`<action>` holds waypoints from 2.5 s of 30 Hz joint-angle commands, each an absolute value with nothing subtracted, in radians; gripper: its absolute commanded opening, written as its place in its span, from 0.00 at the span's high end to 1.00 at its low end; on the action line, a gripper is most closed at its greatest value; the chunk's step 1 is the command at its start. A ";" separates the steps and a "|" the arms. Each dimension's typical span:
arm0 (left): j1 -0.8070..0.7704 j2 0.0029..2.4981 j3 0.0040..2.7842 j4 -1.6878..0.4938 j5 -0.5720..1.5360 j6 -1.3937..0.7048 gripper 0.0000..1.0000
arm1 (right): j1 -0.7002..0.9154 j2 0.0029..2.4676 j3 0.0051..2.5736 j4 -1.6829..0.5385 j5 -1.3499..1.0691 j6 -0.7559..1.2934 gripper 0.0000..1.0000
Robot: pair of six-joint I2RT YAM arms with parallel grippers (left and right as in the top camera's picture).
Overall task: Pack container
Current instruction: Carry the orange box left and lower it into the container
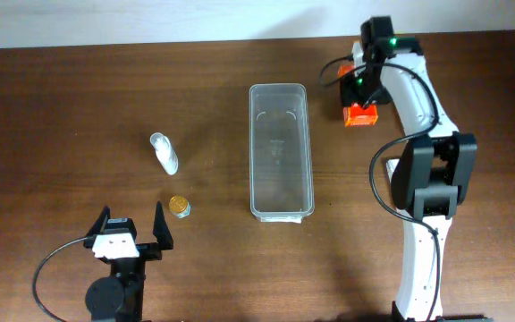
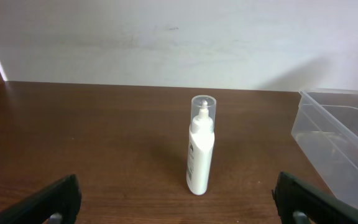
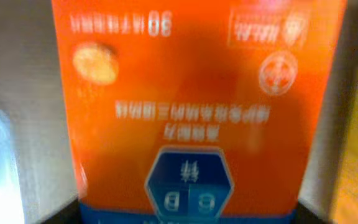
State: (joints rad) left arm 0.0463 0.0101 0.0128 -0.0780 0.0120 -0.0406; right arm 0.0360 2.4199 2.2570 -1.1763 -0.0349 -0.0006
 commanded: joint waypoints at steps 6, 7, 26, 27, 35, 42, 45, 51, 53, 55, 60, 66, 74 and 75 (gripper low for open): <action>0.051 0.005 0.009 -0.080 0.027 -0.021 0.00 | 0.033 2.413 2.680 -1.531 -0.060 0.015 0.36; 0.051 0.005 0.009 -0.080 0.027 -0.021 0.01 | 0.033 2.410 2.733 -1.574 -0.081 0.018 0.36; 0.051 0.005 0.009 -0.080 0.027 -0.021 0.01 | 0.236 2.372 2.894 -1.699 -0.300 0.141 0.40; 0.051 0.005 0.009 -0.080 0.027 -0.021 0.01 | 0.259 2.372 2.894 -1.699 -0.295 0.141 0.40; 0.051 0.005 0.009 -0.080 0.027 -0.021 0.01 | 0.393 2.381 2.865 -1.699 -0.002 0.329 0.39; 0.051 0.005 0.009 -0.080 0.027 -0.021 0.01 | 0.446 2.381 2.762 -1.695 -0.003 0.385 0.36; 0.051 0.005 0.009 -0.080 0.027 -0.021 0.01 | 0.458 2.381 2.714 -1.665 -0.003 0.402 0.36; 0.051 0.005 0.009 -0.080 0.027 -0.022 0.01 | 0.461 2.381 2.651 -1.584 -0.006 0.428 0.36; 0.051 0.005 0.009 -0.080 0.027 -0.021 0.01 | 0.461 2.381 2.631 -1.554 -0.015 0.428 0.36; 0.051 0.005 0.009 -0.080 0.027 -0.021 0.01 | 0.461 2.381 2.623 -1.547 -0.017 0.429 0.36; 0.051 0.005 0.009 -0.080 0.027 -0.021 0.01 | 0.457 2.381 2.624 -1.547 -0.017 0.428 0.35; 0.051 0.005 0.009 -0.080 0.027 -0.021 0.01 | 0.441 2.374 2.660 -1.574 -0.066 0.428 0.31; 0.051 0.005 0.009 -0.080 0.027 -0.021 0.01 | 0.386 2.287 2.817 -1.699 -0.387 0.480 0.36; 0.051 0.005 0.009 -0.080 0.027 -0.021 0.01 | 0.386 2.270 2.817 -1.699 -0.388 0.480 0.39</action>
